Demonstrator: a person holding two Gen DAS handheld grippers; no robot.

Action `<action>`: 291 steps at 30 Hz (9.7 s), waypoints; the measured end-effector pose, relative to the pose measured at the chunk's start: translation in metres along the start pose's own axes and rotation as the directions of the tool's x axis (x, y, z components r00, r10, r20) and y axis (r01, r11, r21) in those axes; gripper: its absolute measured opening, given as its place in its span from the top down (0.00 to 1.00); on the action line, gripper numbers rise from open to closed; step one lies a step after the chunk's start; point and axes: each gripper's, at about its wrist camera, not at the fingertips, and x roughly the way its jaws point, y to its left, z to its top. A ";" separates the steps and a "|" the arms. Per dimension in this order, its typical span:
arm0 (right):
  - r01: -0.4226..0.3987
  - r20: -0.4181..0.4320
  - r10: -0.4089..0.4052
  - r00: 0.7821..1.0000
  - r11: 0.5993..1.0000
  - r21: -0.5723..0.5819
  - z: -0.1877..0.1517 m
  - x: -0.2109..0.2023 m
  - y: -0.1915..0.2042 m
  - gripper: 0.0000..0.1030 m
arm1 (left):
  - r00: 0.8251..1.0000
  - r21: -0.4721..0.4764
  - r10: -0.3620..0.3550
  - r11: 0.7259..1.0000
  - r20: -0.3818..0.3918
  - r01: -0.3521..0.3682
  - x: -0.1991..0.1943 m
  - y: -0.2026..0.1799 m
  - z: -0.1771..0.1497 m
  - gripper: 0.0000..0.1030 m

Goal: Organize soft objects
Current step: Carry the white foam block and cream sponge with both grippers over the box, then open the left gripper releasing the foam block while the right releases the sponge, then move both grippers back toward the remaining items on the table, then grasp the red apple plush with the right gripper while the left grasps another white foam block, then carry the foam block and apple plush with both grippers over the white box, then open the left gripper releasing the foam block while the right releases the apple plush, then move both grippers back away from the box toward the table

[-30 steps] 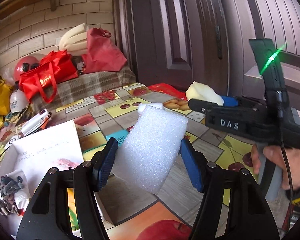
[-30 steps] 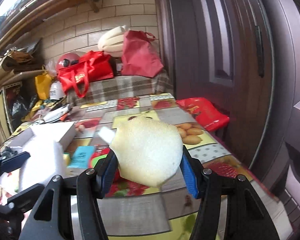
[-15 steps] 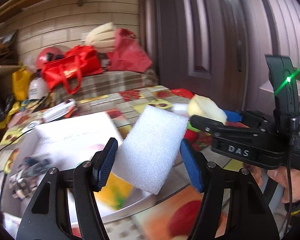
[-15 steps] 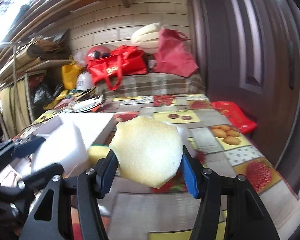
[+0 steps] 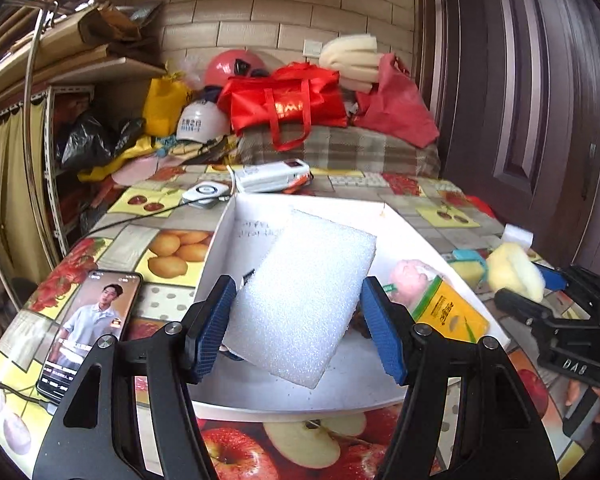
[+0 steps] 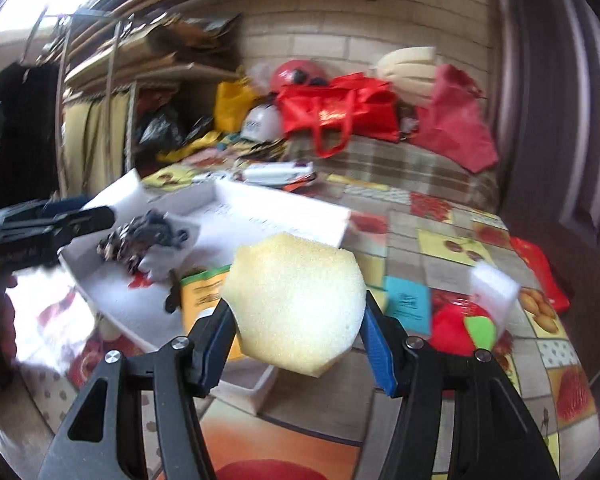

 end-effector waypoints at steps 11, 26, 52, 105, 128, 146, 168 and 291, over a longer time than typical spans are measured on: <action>-0.081 -0.140 0.073 0.987 0.996 -0.049 0.012 0.051 0.030 0.43 | 0.996 -0.041 -0.031 0.999 -0.080 0.027 0.034 0.010 0.010 0.37; -0.047 -0.148 0.053 0.988 0.998 0.044 0.030 0.086 0.026 0.43 | 0.991 -0.092 0.059 0.993 -0.123 -0.070 0.087 0.008 0.030 0.37; -0.074 0.012 0.074 0.997 0.992 0.098 0.028 0.049 0.027 0.00 | 0.999 -0.077 0.044 0.996 0.019 -0.043 0.060 0.001 0.031 0.09; 0.181 -0.255 -0.074 0.964 0.885 0.429 -0.023 0.052 -0.146 0.19 | 0.989 0.203 -0.123 0.969 -0.084 0.138 0.041 -0.129 0.004 0.10; 0.234 -0.315 -0.085 0.945 0.850 0.472 -0.104 -0.091 -0.212 0.43 | 0.898 0.326 -0.370 0.840 -0.239 0.433 0.081 -0.299 0.001 0.10; 0.184 -0.253 -0.040 0.967 0.796 0.576 -0.127 -0.103 -0.217 0.34 | 0.745 0.367 -0.436 0.673 -0.505 0.642 0.183 -0.394 0.016 0.10; 0.296 -0.386 -0.132 0.913 0.865 0.404 -0.101 -0.072 -0.226 0.21 | 0.765 0.428 -0.353 0.667 -0.539 0.610 0.195 -0.388 0.007 0.21; 0.179 -0.151 -0.131 0.980 0.911 0.372 -0.002 0.050 -0.114 0.00 | 0.984 -0.009 0.168 0.986 0.063 -0.168 0.036 -0.017 0.014 0.08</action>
